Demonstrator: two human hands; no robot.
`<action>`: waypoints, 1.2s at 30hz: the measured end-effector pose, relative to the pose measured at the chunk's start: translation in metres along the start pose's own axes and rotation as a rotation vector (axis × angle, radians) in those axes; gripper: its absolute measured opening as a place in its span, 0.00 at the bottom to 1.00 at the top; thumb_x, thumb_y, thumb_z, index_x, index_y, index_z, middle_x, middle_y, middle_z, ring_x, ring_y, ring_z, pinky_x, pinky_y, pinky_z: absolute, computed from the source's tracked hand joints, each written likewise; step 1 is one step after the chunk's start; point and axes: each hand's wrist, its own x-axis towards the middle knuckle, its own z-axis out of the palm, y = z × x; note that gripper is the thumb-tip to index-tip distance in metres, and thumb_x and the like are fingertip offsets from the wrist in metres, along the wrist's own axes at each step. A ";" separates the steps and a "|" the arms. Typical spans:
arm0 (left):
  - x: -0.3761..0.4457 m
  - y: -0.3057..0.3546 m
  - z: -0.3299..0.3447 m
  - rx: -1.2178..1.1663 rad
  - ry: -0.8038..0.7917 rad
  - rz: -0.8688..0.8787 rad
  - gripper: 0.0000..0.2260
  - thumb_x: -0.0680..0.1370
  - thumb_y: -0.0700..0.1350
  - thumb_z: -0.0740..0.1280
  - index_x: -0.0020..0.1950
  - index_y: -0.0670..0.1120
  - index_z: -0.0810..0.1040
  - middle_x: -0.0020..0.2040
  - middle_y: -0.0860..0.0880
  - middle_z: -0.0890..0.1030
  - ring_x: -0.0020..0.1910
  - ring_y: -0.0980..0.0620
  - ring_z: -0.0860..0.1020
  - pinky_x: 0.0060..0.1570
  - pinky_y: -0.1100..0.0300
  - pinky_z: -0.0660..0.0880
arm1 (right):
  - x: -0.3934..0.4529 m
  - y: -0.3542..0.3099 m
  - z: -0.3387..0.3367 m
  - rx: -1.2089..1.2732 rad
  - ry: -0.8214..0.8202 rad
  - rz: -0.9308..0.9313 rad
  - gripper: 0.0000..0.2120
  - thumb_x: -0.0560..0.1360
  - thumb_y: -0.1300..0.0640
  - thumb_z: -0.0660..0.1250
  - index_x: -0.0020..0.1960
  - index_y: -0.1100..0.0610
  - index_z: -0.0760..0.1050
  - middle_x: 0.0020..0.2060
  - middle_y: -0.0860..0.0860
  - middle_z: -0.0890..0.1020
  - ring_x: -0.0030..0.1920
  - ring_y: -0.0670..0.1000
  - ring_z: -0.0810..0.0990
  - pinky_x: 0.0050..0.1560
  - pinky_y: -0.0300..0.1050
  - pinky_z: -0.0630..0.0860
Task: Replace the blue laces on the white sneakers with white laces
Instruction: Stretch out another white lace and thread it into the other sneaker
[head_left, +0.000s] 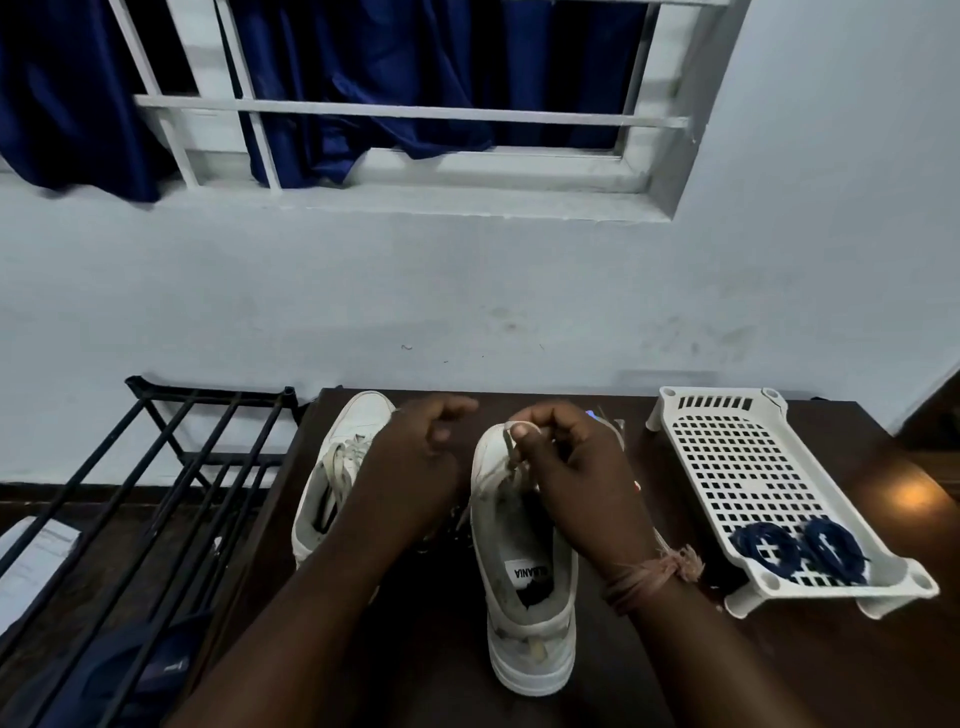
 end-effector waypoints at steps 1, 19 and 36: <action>-0.001 0.007 0.002 -0.133 -0.108 0.001 0.19 0.74 0.36 0.68 0.61 0.54 0.81 0.57 0.55 0.83 0.56 0.59 0.81 0.51 0.68 0.75 | 0.000 -0.001 0.000 -0.003 -0.030 -0.024 0.04 0.79 0.60 0.68 0.47 0.54 0.81 0.38 0.51 0.84 0.39 0.50 0.83 0.43 0.46 0.80; 0.000 0.014 -0.004 -0.316 -0.211 0.007 0.12 0.76 0.38 0.74 0.57 0.49 0.82 0.47 0.49 0.85 0.44 0.56 0.82 0.45 0.58 0.77 | 0.005 -0.007 -0.013 -0.051 -0.064 -0.074 0.06 0.79 0.61 0.68 0.45 0.57 0.82 0.40 0.49 0.85 0.43 0.45 0.83 0.47 0.40 0.77; 0.020 -0.004 -0.047 -0.707 0.462 -0.167 0.05 0.79 0.43 0.65 0.49 0.50 0.80 0.33 0.52 0.71 0.27 0.56 0.63 0.23 0.64 0.61 | 0.016 0.030 -0.048 -0.277 0.127 0.074 0.11 0.78 0.52 0.69 0.38 0.54 0.80 0.35 0.51 0.84 0.40 0.52 0.82 0.46 0.56 0.79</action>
